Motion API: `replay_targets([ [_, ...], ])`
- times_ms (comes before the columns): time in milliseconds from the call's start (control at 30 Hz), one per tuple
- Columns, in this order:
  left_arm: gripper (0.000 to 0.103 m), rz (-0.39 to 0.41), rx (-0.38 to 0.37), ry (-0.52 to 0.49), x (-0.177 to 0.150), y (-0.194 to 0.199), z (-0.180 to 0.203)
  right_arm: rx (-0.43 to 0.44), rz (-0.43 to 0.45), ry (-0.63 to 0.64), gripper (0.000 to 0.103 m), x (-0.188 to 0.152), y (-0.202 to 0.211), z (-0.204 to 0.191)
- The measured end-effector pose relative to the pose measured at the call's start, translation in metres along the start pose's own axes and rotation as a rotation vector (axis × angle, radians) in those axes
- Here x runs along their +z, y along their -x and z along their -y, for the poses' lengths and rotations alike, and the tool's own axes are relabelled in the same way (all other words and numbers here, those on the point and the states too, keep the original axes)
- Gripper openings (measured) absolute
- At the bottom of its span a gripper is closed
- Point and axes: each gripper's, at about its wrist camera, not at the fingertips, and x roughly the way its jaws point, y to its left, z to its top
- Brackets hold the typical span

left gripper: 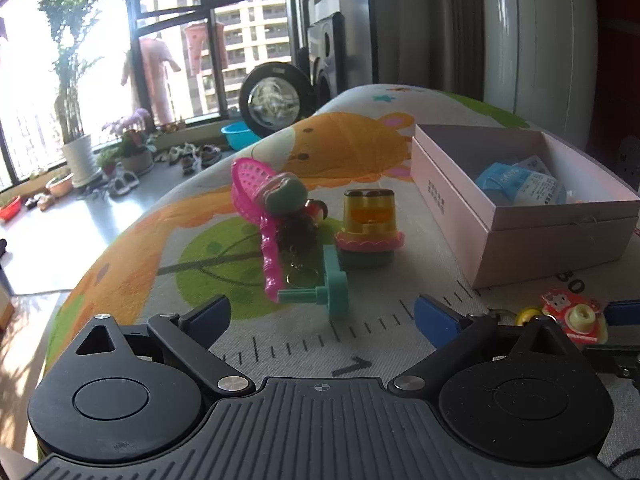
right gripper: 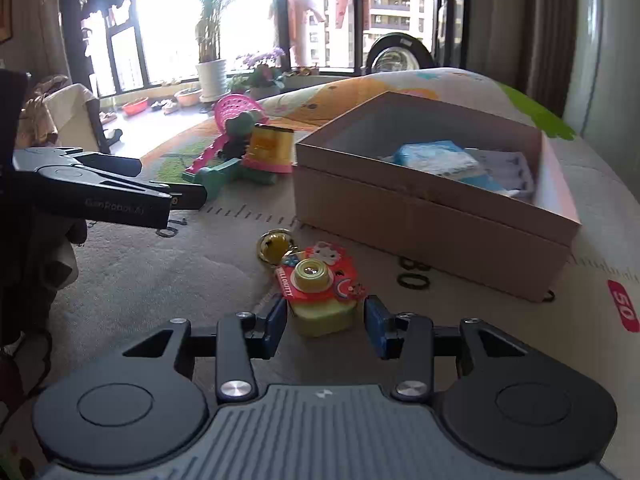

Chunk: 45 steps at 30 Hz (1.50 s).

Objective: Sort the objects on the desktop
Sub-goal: 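Grasp the teal key-shaped toy with the left tool while the right holds the lens toy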

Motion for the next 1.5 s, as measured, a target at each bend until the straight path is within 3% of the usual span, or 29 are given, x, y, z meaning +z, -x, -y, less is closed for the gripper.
replay_targets([
  [33,0.088,-0.013,0.011,-0.007,0.003,-0.008,0.004,-0.006,0.017,-0.031,0.065,-0.007,0.004,0.007],
  [67,0.080,-0.030,0.023,-0.014,0.006,-0.016,0.007,-0.002,0.026,-0.066,0.067,-0.010,0.007,0.013],
  [133,0.077,-0.061,0.055,-0.017,0.010,-0.030,0.010,0.012,0.064,-0.143,0.070,-0.011,0.011,0.026],
  [200,0.067,-0.084,0.071,-0.011,0.011,-0.039,0.009,0.024,0.070,-0.184,0.080,-0.012,0.010,0.033],
  [267,0.048,-0.082,0.072,-0.008,0.011,-0.038,0.008,0.042,0.061,-0.216,0.081,-0.011,0.008,0.039],
  [433,0.048,-0.063,0.024,-0.061,-0.001,-0.008,0.010,0.052,0.062,-0.240,0.082,-0.012,0.008,0.040],
  [567,0.048,-0.068,-0.177,-0.134,-0.025,0.036,0.017,0.040,0.059,-0.205,0.086,-0.011,0.009,0.033],
  [633,0.051,-0.075,-0.227,-0.167,-0.038,0.052,0.022,0.027,0.036,-0.174,0.086,-0.008,0.006,0.028],
  [700,0.054,-0.073,-0.229,-0.192,-0.048,0.062,0.024,0.026,0.016,-0.122,0.086,-0.005,0.002,0.020],
  [833,0.075,-0.069,-0.229,-0.199,-0.052,0.062,0.025,0.008,-0.002,0.022,0.086,0.005,-0.009,0.000],
  [933,0.077,-0.075,-0.224,-0.193,-0.046,0.050,0.027,0.009,-0.002,0.107,0.086,0.015,-0.022,-0.008],
  [1000,0.076,-0.075,-0.219,-0.175,-0.043,0.045,0.029,0.027,-0.023,0.118,0.086,0.021,-0.033,-0.006],
  [1033,0.074,-0.080,-0.220,-0.163,-0.042,0.043,0.029,0.036,-0.039,0.112,0.080,0.022,-0.037,-0.005],
  [1133,0.051,-0.090,-0.242,-0.136,-0.041,0.044,0.029,0.067,-0.055,0.105,0.057,0.024,-0.031,-0.003],
  [1300,0.048,-0.083,-0.246,-0.154,-0.045,0.059,0.033,0.093,-0.064,0.103,0.057,0.013,0.002,0.000],
  [1500,0.047,-0.014,-0.276,-0.166,-0.029,0.090,0.038,0.061,0.042,0.133,0.056,0.017,0.069,0.006],
])
